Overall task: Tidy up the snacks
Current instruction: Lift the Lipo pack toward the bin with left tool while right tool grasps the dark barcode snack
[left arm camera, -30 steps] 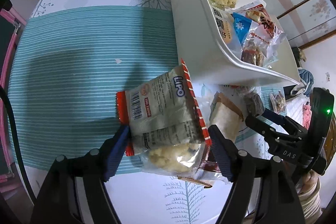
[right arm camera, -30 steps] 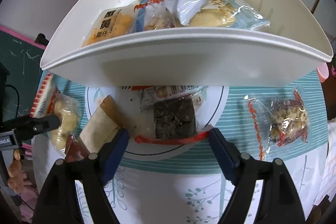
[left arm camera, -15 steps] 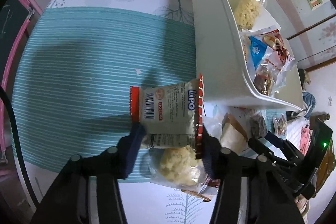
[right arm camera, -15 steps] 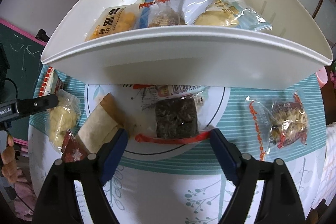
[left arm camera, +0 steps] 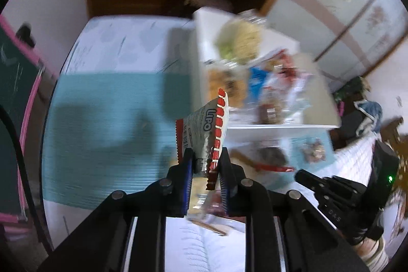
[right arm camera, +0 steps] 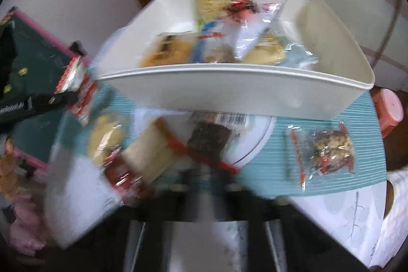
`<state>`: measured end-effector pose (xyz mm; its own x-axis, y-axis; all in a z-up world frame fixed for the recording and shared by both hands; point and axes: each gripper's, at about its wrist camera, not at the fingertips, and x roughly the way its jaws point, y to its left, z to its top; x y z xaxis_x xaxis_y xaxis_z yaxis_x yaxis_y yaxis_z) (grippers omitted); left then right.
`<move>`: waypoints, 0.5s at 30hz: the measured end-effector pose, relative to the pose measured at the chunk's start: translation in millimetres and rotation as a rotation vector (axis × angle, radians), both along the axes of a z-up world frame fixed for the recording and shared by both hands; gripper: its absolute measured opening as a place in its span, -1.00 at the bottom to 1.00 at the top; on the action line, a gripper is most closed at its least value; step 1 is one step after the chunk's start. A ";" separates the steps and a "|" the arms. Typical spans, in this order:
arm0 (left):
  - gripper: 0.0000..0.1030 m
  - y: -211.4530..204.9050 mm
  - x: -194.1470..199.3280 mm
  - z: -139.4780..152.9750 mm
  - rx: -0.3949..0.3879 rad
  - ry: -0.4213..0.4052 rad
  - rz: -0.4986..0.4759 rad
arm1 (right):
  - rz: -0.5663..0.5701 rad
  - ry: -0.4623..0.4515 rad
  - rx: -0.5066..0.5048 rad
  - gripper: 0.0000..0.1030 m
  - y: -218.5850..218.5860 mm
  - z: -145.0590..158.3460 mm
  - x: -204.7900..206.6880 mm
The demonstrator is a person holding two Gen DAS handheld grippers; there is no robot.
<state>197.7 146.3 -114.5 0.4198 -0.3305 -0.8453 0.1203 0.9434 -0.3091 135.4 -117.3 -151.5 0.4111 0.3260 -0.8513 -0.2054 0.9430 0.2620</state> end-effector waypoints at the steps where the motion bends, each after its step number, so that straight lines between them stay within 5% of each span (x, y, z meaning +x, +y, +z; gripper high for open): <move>1: -0.68 -7.6 -5.1 14.2 0.006 -0.038 -0.026 | 0.003 -0.034 -0.011 -1.00 -1.3 10.5 -5.5; 6: -0.68 -31.2 -18.5 60.1 -0.008 -0.136 -0.095 | 0.016 -0.101 -0.038 -1.00 -11.2 35.8 -12.3; 9: -0.68 -42.3 -18.6 73.5 -0.013 -0.155 -0.124 | -0.016 -0.004 0.019 -0.97 -16.6 21.9 4.5; 13: -0.67 -60.1 -11.3 80.6 -0.011 -0.154 -0.139 | -0.080 0.090 0.079 -0.04 -19.7 -4.3 23.6; 15: -0.67 -63.4 -8.3 80.4 -0.023 -0.147 -0.137 | -0.138 0.119 0.096 -0.03 -21.7 -13.7 33.3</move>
